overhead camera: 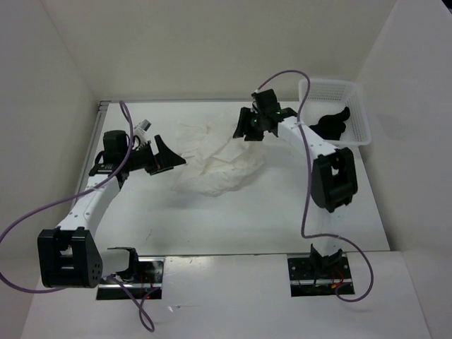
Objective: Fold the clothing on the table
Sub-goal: Flatten the skirt out
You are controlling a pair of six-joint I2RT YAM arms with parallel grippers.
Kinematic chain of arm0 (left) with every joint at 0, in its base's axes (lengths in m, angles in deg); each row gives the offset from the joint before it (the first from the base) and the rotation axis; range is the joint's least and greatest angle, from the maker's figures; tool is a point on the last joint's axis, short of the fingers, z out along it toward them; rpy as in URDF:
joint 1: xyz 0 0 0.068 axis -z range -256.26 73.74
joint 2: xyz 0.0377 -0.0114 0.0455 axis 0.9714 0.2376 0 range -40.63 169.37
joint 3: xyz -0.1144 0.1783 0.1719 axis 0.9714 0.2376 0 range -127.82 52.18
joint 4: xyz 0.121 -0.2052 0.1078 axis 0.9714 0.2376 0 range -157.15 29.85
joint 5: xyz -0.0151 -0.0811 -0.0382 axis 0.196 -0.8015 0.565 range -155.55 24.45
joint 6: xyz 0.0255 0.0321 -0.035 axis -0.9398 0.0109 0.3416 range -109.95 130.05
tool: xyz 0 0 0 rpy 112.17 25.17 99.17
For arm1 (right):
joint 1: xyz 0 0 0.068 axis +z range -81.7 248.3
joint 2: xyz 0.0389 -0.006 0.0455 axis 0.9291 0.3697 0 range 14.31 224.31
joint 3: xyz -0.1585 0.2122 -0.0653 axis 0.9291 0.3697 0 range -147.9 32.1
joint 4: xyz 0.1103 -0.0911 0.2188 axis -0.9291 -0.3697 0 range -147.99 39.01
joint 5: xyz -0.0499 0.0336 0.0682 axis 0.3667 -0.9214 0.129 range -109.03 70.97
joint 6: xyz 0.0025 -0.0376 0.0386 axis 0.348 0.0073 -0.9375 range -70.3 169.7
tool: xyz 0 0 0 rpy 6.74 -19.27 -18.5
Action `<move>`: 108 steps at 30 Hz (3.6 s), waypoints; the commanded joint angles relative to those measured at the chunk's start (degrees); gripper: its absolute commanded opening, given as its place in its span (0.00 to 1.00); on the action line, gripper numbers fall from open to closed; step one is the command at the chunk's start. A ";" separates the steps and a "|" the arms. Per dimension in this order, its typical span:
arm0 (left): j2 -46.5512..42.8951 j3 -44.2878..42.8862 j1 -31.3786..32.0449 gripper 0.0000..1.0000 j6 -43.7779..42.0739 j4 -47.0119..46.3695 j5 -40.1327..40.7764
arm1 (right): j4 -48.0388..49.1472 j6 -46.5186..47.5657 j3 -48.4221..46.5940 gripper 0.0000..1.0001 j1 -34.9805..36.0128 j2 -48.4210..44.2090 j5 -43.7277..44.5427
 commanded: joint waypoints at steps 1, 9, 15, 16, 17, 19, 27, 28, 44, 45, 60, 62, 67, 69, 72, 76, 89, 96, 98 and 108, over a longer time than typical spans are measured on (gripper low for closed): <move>-0.30 -1.09 0.18 1.00 1.00 -2.73 0.00 | 1.83 -1.05 -4.18 0.57 0.37 6.14 0.71; -2.06 1.56 0.18 1.00 1.00 -2.03 0.53 | 2.97 -2.37 -4.71 0.20 0.37 13.27 -3.50; -2.06 1.56 0.18 1.00 1.00 -1.50 0.53 | 4.48 -3.08 -5.14 0.00 1.94 4.95 -6.41; -2.06 1.56 0.18 1.00 1.00 -1.50 0.53 | 3.59 -2.55 -5.15 0.00 2.56 4.92 -6.41; -2.06 1.56 0.18 1.00 1.00 -1.50 0.53 | 2.80 -1.85 -5.93 0.00 3.26 1.09 -6.41; -2.06 2.25 0.18 1.00 1.00 -1.50 0.53 | 1.13 -0.53 -6.46 0.00 4.84 -3.15 -5.37; 0.93 2.26 0.18 1.00 1.00 -3.25 -0.52 | -5.12 0.62 -10.24 0.00 12.05 -23.81 -2.01; 0.93 2.26 0.18 1.00 1.00 -3.26 -0.53 | -5.12 1.23 -10.25 0.00 12.06 -25.65 -2.80; -1.08 3.40 1.23 1.00 2.15 -3.96 -0.53 | -8.37 -0.61 -4.10 0.58 14.17 -25.59 6.77; -1.09 3.40 1.23 1.00 2.15 -3.35 0.00 | -8.37 -0.61 -4.09 0.57 14.17 -24.97 8.25; -2.14 3.92 17.29 1.00 0.65 -2.99 -0.61 | -18.04 -6.23 16.63 0.57 11.44 -30.14 14.16; -2.14 4.54 19.78 1.00 0.65 -2.99 -0.09 | -18.04 -8.60 21.90 0.56 11.44 -30.85 13.37; 3.19 7.00 29.60 1.00 1.18 -3.61 5.70 | -16.63 -12.04 31.39 0.56 11.44 -31.38 9.42; 7.84 7.01 32.16 1.00 1.79 -4.40 9.30 | -16.63 -13.53 31.94 0.56 12.58 -29.81 9.41; 15.39 4.03 37.26 1.00 1.79 -5.01 11.86 | -18.64 -14.24 33.08 0.56 14.34 -26.82 12.13; 25.07 0.86 40.52 1.00 0.48 -7.20 8.99 | -18.65 -15.29 34.31 0.46 16.27 -24.00 12.75; 30.11 -2.39 41.05 1.00 -0.84 -7.04 1.76 | -22.52 -17.83 34.84 0.46 16.28 -24.88 18.11; 20.64 -0.73 42.72 0.98 2.14 -10.22 1.73 | -21.12 -18.90 33.26 0.42 16.28 -28.82 18.11; 12.33 -1.34 43.33 0.92 2.84 -3.39 10.15 | -20.33 -19.60 33.26 0.33 16.28 -31.10 18.11; -17.15 7.87 45.09 0.00 18.66 2.02 45.09 | -19.71 -20.21 29.92 0.10 16.28 -29.54 20.49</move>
